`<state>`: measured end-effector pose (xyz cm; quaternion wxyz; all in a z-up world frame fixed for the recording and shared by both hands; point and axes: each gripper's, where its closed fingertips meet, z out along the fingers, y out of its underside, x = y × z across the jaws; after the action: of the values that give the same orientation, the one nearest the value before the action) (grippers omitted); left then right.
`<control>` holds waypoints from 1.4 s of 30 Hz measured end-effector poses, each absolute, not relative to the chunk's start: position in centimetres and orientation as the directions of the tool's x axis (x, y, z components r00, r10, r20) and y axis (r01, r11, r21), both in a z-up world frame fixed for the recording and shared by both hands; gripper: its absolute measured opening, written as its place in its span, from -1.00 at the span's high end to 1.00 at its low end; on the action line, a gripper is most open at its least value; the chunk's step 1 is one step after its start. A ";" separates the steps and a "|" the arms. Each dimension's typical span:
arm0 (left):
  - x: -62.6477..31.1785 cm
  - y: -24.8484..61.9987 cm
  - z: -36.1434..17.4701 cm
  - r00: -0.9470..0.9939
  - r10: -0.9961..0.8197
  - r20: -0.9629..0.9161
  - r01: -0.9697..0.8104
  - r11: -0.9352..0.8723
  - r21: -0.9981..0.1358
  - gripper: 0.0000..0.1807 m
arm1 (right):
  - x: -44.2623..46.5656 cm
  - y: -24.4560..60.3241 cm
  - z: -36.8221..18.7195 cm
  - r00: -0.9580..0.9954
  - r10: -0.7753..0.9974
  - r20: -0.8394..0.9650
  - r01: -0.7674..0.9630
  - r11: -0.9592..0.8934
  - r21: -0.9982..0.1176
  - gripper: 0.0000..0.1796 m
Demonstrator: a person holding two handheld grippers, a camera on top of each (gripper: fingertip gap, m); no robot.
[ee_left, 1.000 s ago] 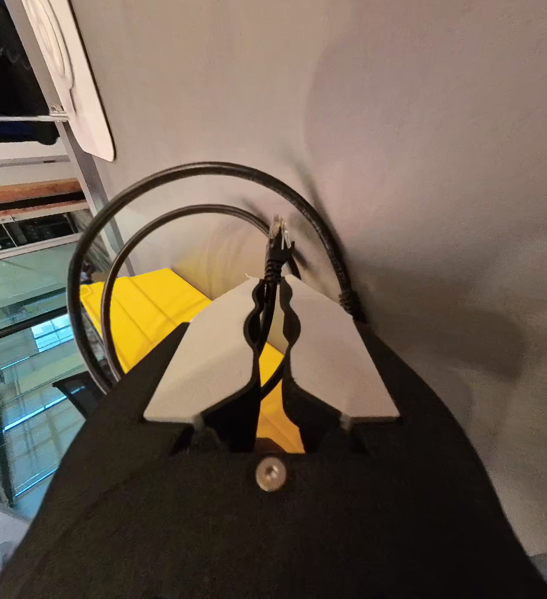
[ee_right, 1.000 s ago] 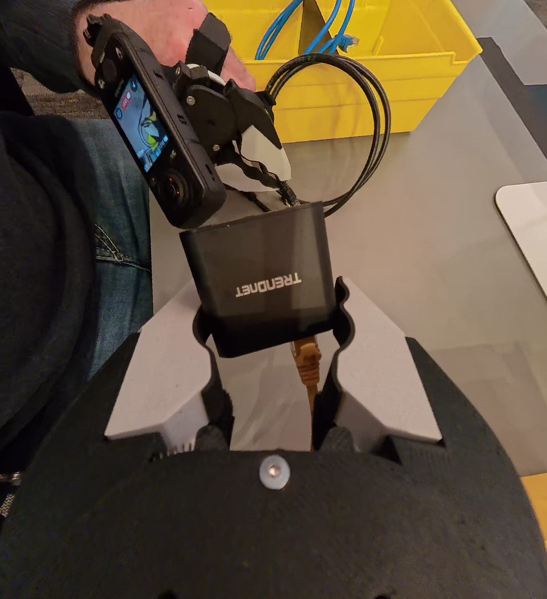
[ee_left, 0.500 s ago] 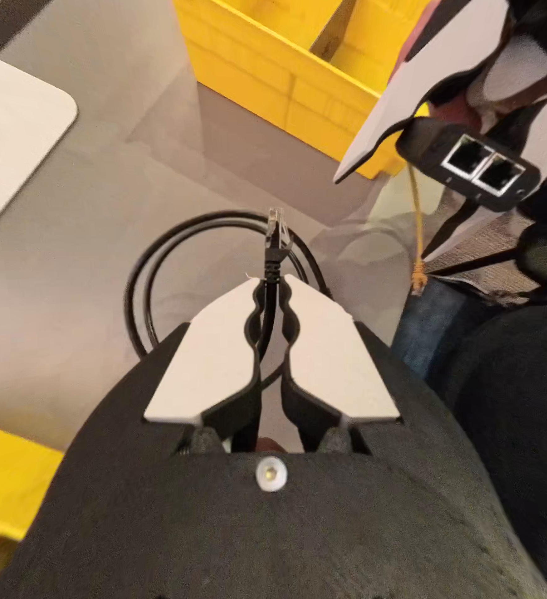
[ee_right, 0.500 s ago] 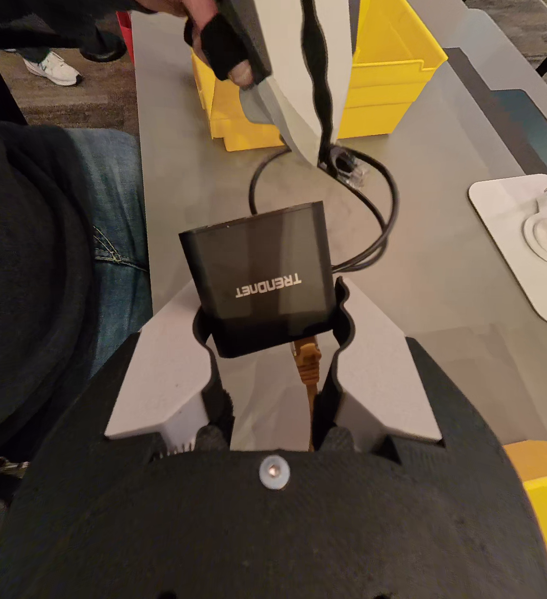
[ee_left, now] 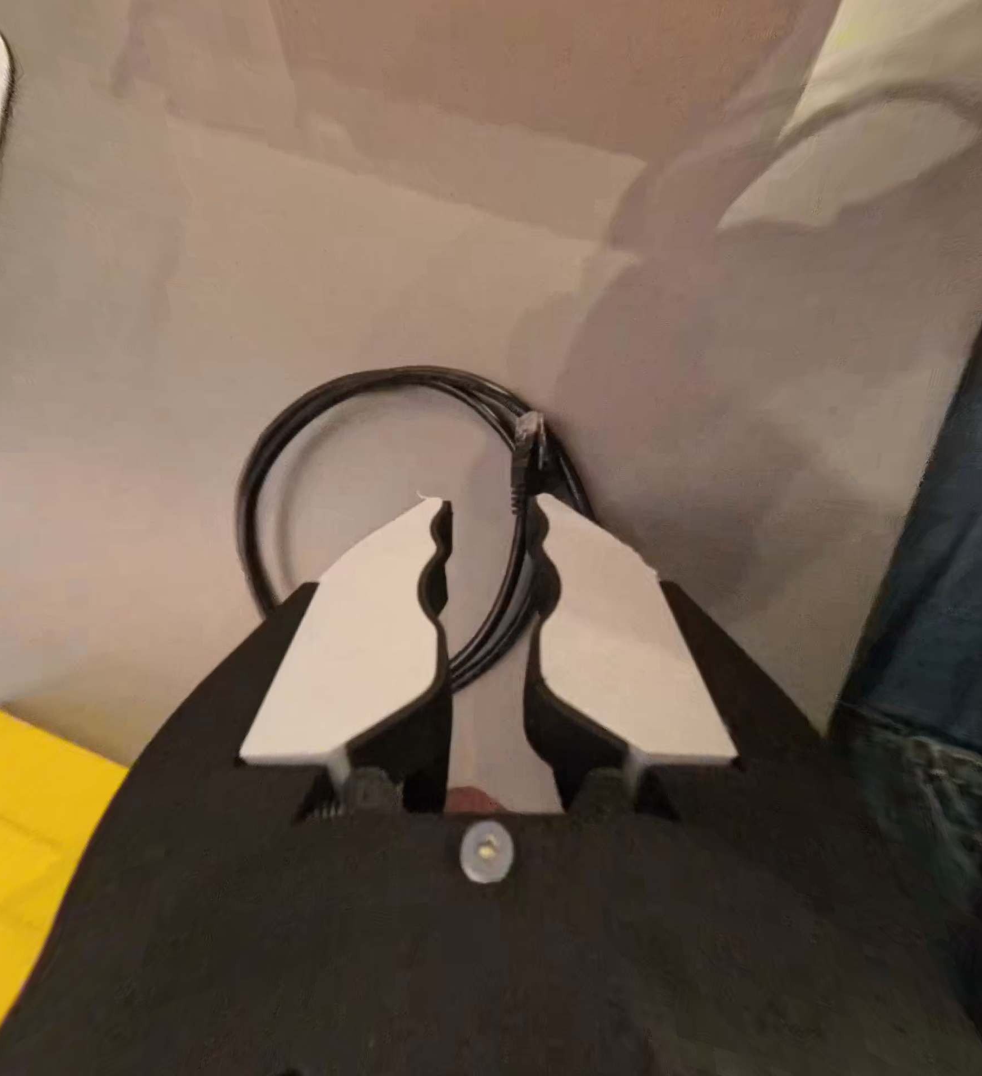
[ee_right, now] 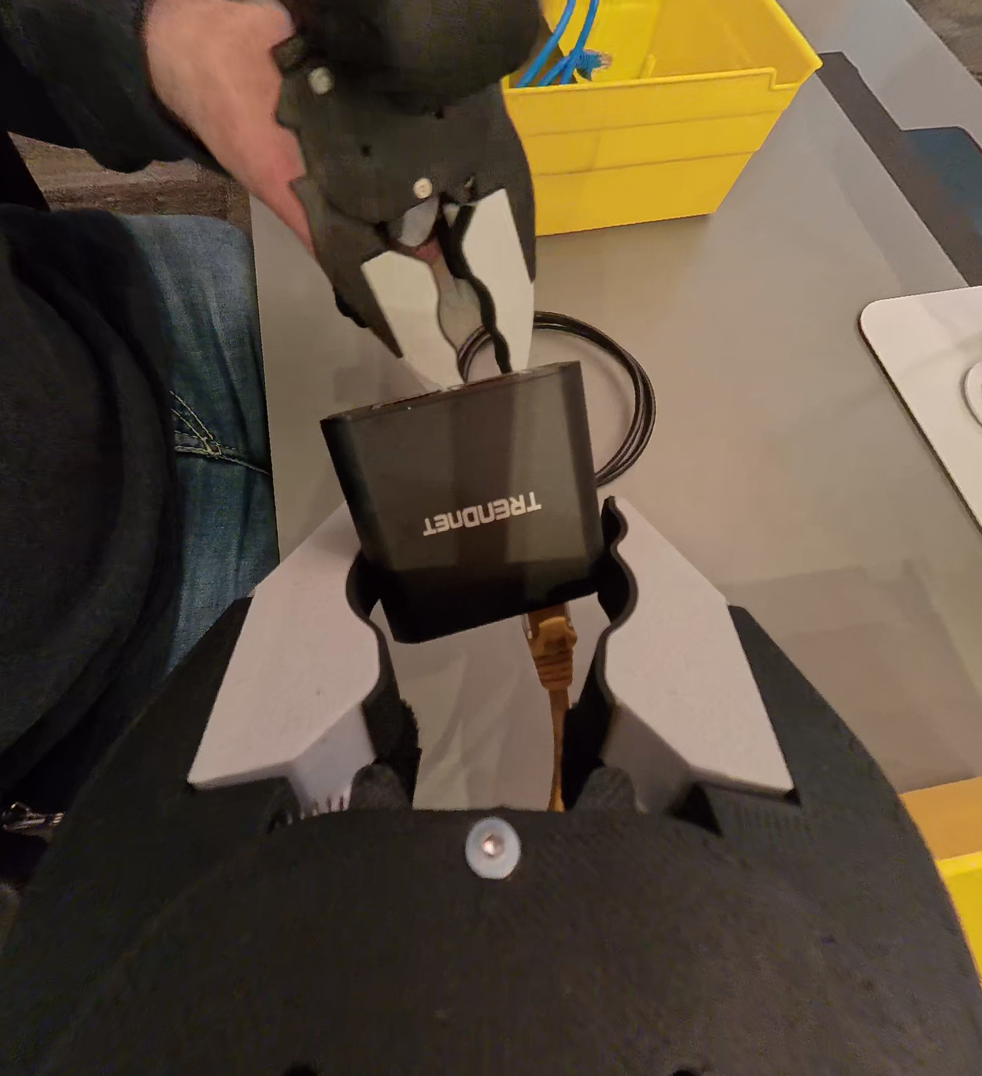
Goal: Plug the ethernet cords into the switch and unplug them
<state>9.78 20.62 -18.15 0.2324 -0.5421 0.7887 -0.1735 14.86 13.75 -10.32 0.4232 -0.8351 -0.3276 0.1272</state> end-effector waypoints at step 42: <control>13.1 16.7 -21.3 -0.579 -0.468 -0.668 -0.515 0.845 -0.146 0.49 | 15.5 12.6 -10.1 0.773 0.630 0.067 0.410 -0.416 -0.812 0.16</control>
<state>13.07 16.71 -21.31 0.3659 -0.2770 0.8879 0.0321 15.46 12.60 -10.07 0.4407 -0.8322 -0.3125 0.1250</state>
